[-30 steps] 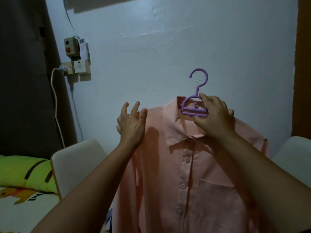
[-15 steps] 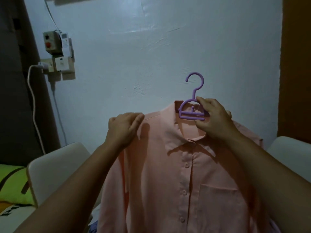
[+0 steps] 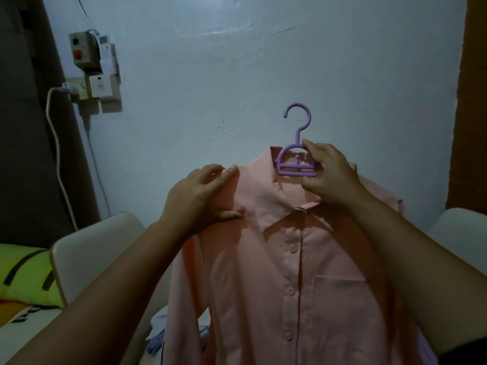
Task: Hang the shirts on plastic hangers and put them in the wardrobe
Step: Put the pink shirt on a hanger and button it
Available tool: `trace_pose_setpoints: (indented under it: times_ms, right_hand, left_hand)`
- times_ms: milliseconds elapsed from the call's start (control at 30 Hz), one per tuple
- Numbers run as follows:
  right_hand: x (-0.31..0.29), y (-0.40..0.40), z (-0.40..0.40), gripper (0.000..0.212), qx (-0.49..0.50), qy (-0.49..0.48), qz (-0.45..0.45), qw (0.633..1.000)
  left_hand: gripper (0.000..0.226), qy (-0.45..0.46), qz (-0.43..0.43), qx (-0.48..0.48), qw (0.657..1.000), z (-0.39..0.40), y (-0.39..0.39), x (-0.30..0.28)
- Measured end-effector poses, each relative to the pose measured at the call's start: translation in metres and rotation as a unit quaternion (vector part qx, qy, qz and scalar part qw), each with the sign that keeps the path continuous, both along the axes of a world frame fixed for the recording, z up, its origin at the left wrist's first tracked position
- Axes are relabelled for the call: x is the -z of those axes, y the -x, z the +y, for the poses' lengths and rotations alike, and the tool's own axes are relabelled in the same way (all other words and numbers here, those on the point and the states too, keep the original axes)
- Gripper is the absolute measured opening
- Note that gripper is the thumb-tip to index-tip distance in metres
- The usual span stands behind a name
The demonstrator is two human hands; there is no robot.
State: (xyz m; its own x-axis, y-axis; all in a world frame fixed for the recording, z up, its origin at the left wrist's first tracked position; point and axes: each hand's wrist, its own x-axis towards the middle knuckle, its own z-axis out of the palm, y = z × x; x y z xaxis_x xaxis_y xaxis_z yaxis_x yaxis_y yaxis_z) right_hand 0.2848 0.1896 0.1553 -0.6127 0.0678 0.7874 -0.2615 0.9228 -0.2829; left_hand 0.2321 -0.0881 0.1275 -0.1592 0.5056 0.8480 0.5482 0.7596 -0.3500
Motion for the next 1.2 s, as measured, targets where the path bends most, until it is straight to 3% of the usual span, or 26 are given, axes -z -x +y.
trace_pose_setpoints:
  times_ms: [300, 433, 600, 700, 900, 1033, 1133, 1200]
  right_hand:
    - [-0.004, 0.058, -0.073, 0.074, -0.097, 0.019, 0.043, 0.994]
    - [0.009, 0.087, -0.124, 0.07, -0.14, 0.104, 0.05, 0.983]
    - [0.045, 0.128, -0.192, 0.07, -0.203, 0.18, -0.004, 0.963]
    - [0.068, 0.155, -0.232, 0.069, -0.225, 0.21, -0.063, 0.949]
    - [0.11, 0.211, -0.315, 0.065, -0.25, 0.181, -0.157, 0.938]
    - [0.129, 0.243, -0.363, 0.064, -0.26, 0.175, -0.217, 0.925]
    - [0.14, 0.256, -0.384, 0.064, -0.253, 0.141, -0.244, 0.926]
    - [0.145, 0.259, -0.39, 0.063, -0.252, 0.133, -0.255, 0.924]
  left_hand:
    - [0.086, -0.015, -0.035, -0.111, 0.993, -0.069, 0.0, -0.007]
    - [0.085, -0.045, -0.047, -0.173, 0.983, -0.11, 0.008, -0.003]
    - [0.085, -0.107, -0.073, -0.246, 0.961, -0.16, 0.021, 0.006]
    - [0.084, -0.168, -0.116, -0.301, 0.931, -0.192, 0.029, 0.008]
    - [0.087, -0.261, -0.171, -0.374, 0.873, -0.27, 0.069, 0.03]
    - [0.086, -0.297, -0.222, -0.454, 0.81, -0.318, 0.1, 0.057]
    - [0.059, -0.286, -0.26, -0.49, 0.781, -0.335, 0.116, 0.08]
    - [0.052, -0.265, -0.269, -0.495, 0.783, -0.336, 0.121, 0.091]
